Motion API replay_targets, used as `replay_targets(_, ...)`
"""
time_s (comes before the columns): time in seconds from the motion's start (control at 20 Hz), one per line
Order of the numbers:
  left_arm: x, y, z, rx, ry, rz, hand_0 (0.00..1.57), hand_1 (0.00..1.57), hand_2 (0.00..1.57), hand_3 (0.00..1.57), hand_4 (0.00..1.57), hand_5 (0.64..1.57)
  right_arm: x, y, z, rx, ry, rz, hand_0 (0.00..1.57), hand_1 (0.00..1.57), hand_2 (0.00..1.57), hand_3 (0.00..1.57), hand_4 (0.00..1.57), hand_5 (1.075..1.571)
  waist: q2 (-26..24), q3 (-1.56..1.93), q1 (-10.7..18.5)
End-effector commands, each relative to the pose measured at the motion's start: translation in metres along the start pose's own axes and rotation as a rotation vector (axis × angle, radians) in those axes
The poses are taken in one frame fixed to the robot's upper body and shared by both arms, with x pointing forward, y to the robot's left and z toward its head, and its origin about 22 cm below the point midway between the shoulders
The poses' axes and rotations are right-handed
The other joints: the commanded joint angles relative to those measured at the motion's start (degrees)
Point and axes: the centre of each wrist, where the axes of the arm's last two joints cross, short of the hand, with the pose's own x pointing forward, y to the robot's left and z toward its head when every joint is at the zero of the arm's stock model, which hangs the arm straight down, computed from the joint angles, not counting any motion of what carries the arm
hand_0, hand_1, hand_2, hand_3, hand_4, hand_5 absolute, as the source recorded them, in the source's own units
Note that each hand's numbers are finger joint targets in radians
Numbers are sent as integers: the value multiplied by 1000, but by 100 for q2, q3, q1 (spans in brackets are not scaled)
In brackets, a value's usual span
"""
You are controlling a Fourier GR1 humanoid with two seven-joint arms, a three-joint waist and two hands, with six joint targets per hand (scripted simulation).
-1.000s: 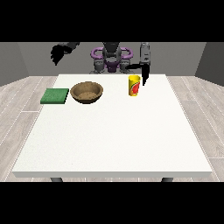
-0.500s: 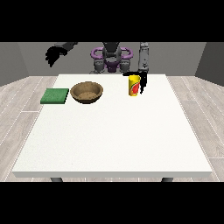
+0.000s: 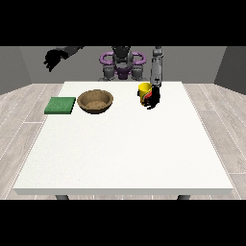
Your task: Pick the cup and pour the ball into the bowl, then pick the bowl and place it on the pad
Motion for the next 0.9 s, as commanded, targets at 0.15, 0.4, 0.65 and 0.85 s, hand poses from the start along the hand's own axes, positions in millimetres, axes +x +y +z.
replay_targets(0.15,-16,-12,20,5,52,-118,1286,1286,1571,1571,1391,1447,32,-43,-4,-11,43,3,0,0,0,149,631,1565,-282,-25,-49)
replay_targets(0.4,32,-54,-31,-93,73,-260,1269,1269,1571,1571,1413,1430,-10,-59,7,-99,187,-3,0,0,0,311,642,1566,-1120,-15,357)
replay_targets(0.65,38,-78,-33,-152,-57,-630,1337,1337,1571,1571,1408,1525,-16,-68,9,-102,228,-9,0,0,0,250,634,1562,-1371,10,328)
replay_targets(0.85,42,-89,-43,-209,-87,-908,1357,1357,1571,1571,1456,1535,-28,-78,19,-104,287,-30,0,0,0,151,668,1561,-1653,26,285)
